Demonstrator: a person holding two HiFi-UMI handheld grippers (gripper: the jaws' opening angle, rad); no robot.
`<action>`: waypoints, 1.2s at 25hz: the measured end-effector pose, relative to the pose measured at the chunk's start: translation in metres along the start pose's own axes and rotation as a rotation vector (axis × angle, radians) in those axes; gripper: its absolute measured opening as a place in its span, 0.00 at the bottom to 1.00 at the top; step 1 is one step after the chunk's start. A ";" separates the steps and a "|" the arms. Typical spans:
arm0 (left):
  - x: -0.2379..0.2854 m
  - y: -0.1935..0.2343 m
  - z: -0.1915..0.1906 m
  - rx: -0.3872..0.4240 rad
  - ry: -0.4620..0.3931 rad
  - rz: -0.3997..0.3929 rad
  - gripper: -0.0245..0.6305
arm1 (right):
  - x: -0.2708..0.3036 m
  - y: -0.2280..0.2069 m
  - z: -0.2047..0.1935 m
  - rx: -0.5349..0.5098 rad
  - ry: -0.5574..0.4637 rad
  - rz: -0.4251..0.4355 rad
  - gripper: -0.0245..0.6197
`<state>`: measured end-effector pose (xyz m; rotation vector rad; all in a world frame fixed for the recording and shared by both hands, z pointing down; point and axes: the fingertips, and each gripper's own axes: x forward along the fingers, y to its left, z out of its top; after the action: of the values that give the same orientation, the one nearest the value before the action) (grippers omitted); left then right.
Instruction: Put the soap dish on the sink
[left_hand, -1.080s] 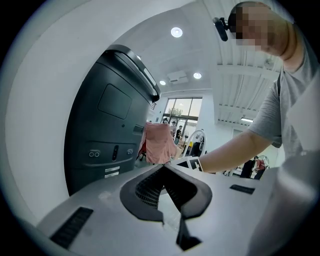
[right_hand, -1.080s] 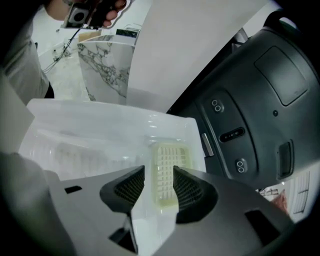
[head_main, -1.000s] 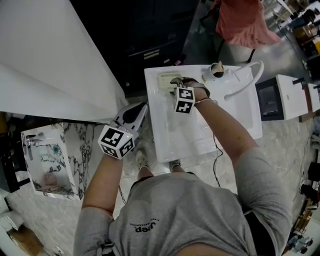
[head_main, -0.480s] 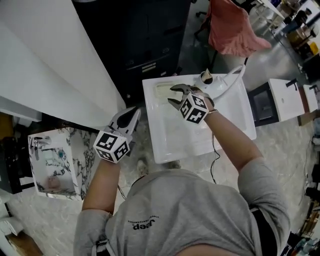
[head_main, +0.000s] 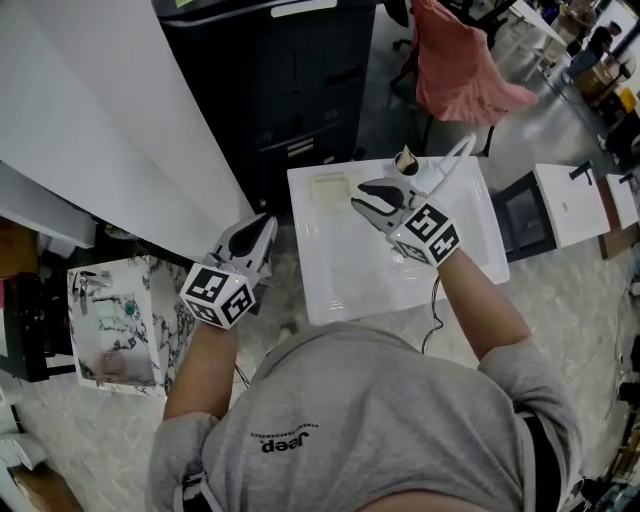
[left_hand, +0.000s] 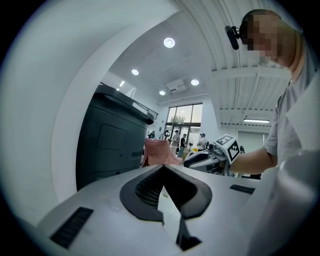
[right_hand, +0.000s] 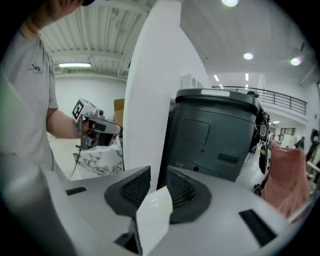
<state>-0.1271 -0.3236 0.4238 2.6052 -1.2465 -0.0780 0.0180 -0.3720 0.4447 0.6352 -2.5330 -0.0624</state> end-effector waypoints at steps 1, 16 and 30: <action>-0.002 -0.002 0.003 0.002 -0.006 0.003 0.06 | -0.006 0.001 0.002 0.030 -0.026 -0.002 0.30; -0.028 -0.029 0.000 -0.013 -0.031 0.021 0.06 | -0.050 0.019 -0.007 0.265 -0.252 0.003 0.15; -0.031 -0.027 0.000 -0.032 -0.043 0.049 0.06 | -0.042 0.018 -0.013 0.321 -0.255 0.026 0.14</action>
<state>-0.1266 -0.2834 0.4154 2.5572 -1.3112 -0.1450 0.0486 -0.3359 0.4388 0.7584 -2.8254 0.2967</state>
